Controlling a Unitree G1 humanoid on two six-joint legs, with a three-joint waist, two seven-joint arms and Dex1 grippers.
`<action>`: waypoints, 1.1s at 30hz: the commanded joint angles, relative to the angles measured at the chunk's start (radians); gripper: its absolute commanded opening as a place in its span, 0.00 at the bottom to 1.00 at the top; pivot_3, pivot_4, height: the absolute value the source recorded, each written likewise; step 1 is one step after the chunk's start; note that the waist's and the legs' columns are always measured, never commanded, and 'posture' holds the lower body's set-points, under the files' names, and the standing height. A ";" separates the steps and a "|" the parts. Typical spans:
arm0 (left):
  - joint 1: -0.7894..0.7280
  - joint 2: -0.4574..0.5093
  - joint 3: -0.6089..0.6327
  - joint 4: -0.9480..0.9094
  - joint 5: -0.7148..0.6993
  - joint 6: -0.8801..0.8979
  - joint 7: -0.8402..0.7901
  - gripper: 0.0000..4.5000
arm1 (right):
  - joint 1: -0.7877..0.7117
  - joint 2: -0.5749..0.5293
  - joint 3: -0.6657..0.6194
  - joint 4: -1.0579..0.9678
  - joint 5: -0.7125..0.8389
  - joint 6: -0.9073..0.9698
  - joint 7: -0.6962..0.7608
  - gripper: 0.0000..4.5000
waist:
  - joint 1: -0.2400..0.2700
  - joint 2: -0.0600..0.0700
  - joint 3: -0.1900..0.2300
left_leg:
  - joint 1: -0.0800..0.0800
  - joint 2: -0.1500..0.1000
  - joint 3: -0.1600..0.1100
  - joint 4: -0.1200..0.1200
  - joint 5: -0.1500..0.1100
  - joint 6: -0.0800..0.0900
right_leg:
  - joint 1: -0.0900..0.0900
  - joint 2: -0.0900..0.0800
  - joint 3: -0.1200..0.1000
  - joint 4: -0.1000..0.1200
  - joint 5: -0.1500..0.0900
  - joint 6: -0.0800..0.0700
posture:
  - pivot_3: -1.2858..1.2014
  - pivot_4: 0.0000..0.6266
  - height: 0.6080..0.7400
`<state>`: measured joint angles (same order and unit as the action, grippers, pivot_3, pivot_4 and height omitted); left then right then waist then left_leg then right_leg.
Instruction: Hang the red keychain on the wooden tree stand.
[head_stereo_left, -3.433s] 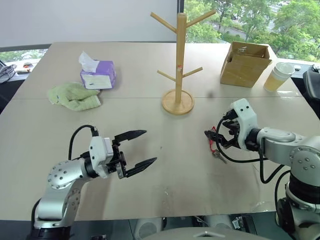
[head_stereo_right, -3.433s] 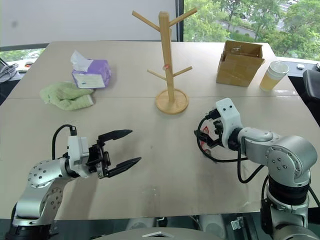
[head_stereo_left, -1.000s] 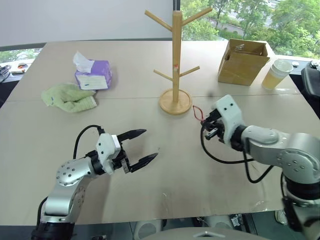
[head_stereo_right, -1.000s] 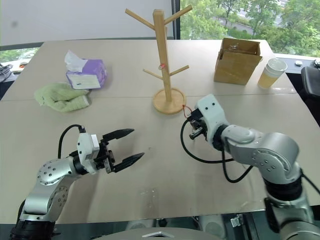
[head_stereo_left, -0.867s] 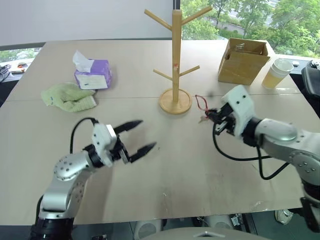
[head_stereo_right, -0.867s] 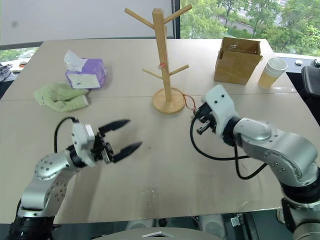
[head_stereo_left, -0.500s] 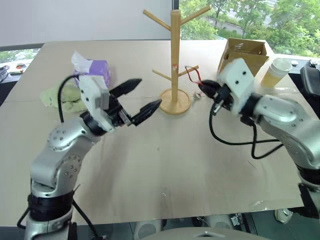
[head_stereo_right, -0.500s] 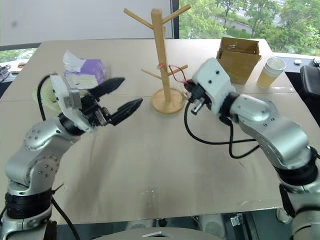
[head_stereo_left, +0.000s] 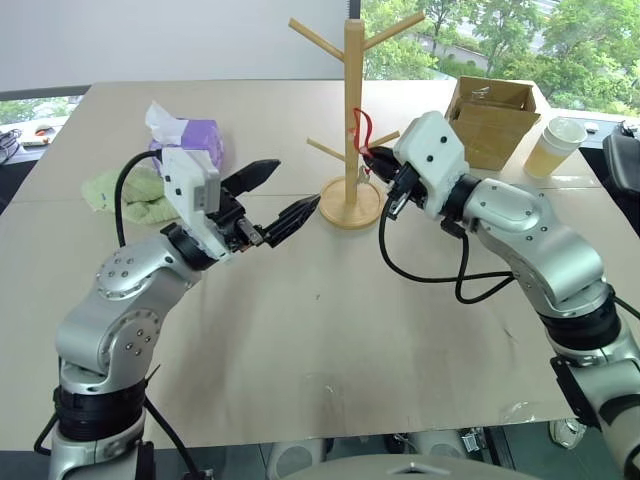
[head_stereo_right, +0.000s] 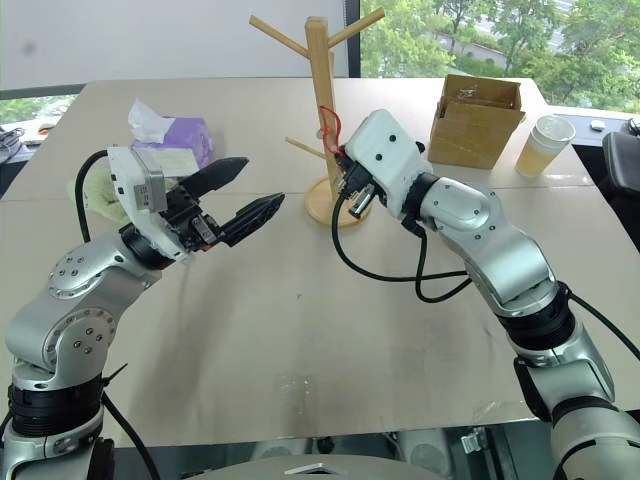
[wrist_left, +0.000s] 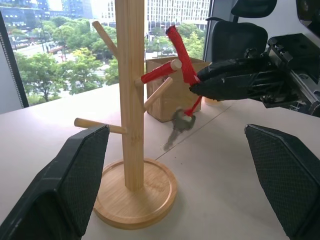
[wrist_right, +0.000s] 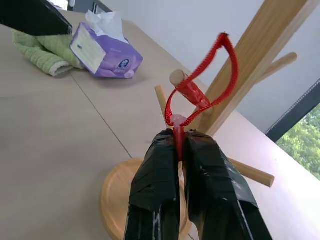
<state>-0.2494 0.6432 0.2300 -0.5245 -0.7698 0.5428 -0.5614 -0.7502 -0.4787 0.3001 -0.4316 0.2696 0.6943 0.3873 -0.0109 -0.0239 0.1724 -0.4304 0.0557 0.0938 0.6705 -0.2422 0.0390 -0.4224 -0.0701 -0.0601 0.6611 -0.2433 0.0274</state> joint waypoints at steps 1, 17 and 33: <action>0.005 0.001 0.017 -0.033 0.000 -0.009 0.001 1.00 | -0.035 0.021 -0.042 -0.016 -0.026 -0.034 0.009 0.01 | 0.000 0.000 0.000 | 0.000 0.000 0.000 0.000 0.000 0.000 | 0.000 0.000 0.000 0.000 0.000 0.000 | 0.52 0.24 1.00; 0.009 -0.003 0.006 -0.023 0.019 -0.017 -0.017 1.00 | -0.016 0.048 -0.033 -0.002 -0.087 0.010 0.045 0.01 | 0.000 0.000 0.000 | 0.000 0.000 0.000 0.000 0.000 0.000 | 0.000 0.000 0.000 0.000 0.000 0.000 | 0.52 0.24 1.00; 0.023 -0.005 0.010 -0.031 0.027 -0.020 -0.015 1.00 | 0.019 0.090 -0.087 -0.033 -0.102 -0.062 0.072 0.01 | 0.000 0.000 0.000 | 0.000 0.000 0.000 0.001 0.000 0.000 | 0.000 0.000 0.000 0.001 0.000 0.000 | 0.52 0.24 1.00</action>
<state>-0.2244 0.6387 0.2269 -0.5250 -0.7444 0.5407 -0.5718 -0.7264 -0.3852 0.2544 -0.4154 0.1671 0.6595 0.4541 -0.0108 -0.0239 0.1723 -0.4304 0.0554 0.0940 0.6711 -0.2422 0.0389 -0.4223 -0.0703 -0.0602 0.6619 -0.2432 0.0273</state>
